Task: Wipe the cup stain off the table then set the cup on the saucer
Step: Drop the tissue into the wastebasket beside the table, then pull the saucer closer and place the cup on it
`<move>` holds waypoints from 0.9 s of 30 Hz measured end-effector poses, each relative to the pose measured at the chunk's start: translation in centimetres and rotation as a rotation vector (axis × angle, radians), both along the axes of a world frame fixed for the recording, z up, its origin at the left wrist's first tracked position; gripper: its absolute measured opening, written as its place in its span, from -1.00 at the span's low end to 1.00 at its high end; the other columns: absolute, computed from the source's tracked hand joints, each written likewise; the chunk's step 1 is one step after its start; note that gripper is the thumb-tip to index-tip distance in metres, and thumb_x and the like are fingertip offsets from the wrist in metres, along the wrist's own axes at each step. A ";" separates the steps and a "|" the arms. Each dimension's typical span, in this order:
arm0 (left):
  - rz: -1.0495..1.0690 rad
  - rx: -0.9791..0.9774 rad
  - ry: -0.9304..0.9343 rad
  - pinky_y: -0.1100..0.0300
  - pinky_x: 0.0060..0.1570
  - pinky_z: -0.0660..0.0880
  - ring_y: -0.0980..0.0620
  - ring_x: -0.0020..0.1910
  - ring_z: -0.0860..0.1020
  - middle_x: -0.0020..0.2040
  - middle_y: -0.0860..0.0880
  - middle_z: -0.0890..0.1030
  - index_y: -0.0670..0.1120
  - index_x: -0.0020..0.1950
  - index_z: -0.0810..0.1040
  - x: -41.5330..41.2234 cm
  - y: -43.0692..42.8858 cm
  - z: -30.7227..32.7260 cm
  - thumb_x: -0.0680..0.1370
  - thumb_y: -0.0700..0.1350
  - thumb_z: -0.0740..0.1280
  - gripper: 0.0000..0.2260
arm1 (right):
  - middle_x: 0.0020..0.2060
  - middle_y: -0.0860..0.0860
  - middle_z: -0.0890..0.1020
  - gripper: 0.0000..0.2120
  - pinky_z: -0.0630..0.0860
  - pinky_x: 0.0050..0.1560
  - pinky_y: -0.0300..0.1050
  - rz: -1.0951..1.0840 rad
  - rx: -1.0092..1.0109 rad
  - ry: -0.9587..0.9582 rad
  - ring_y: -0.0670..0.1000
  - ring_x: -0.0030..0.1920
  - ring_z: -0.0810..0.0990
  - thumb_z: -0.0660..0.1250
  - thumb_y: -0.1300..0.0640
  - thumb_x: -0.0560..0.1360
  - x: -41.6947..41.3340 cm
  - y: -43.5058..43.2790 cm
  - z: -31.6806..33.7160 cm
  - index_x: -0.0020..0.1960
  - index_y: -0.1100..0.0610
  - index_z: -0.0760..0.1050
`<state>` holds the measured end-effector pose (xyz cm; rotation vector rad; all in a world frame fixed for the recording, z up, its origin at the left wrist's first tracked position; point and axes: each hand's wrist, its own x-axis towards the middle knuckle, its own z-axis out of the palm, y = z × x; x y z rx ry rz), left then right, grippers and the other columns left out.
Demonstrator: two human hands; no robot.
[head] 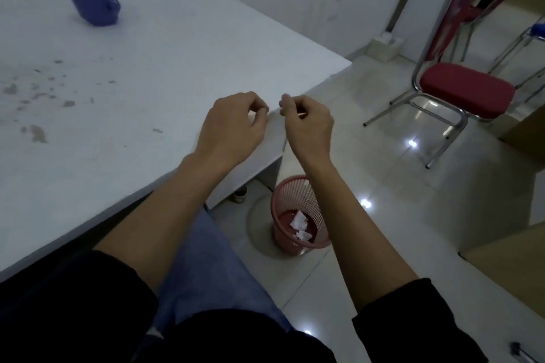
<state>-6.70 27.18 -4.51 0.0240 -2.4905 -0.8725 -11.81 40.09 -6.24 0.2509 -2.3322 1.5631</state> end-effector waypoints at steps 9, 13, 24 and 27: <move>0.407 0.079 0.039 0.18 -0.06 0.52 0.16 -0.10 0.59 -0.14 0.16 0.65 0.05 -0.08 0.61 7.2 -13.9 3.0 0.51 -0.05 0.27 -0.88 | -0.19 -0.16 0.68 -0.88 0.44 -0.22 -0.51 0.508 0.068 0.027 -0.23 -0.25 0.59 0.35 0.14 0.48 2.9 -15.8 3.6 -0.05 0.04 0.65; 0.661 0.089 -0.014 0.18 -0.11 0.52 0.14 -0.15 0.58 -0.14 0.16 0.64 0.07 -0.09 0.60 11.6 -21.4 2.8 0.51 -0.03 0.29 -0.90 | -0.16 -0.12 0.70 -0.86 0.50 -0.16 -0.42 0.726 0.148 0.044 -0.16 -0.23 0.63 0.33 0.17 0.48 4.7 -24.2 3.8 -0.06 0.04 0.66; 1.033 0.159 -0.249 0.24 -0.21 0.51 0.13 -0.29 0.56 -0.19 0.08 0.63 0.00 -0.04 0.60 15.2 -31.1 0.9 0.54 0.00 0.30 -0.87 | 0.02 0.01 0.64 -0.82 0.49 0.09 -0.01 0.861 0.528 0.284 0.05 0.05 0.53 0.26 0.16 0.50 6.2 -39.6 1.5 0.00 0.05 0.62; 1.125 0.519 -0.200 0.16 -0.23 0.58 0.05 -0.33 0.62 -0.23 0.03 0.66 -0.12 -0.05 0.60 14.5 -33.2 2.4 0.56 0.01 0.25 -0.77 | 0.04 0.00 0.61 -0.84 0.42 0.10 -0.05 0.865 0.546 0.323 0.03 0.06 0.48 0.24 0.14 0.53 6.0 -40.1 0.9 0.02 0.07 0.58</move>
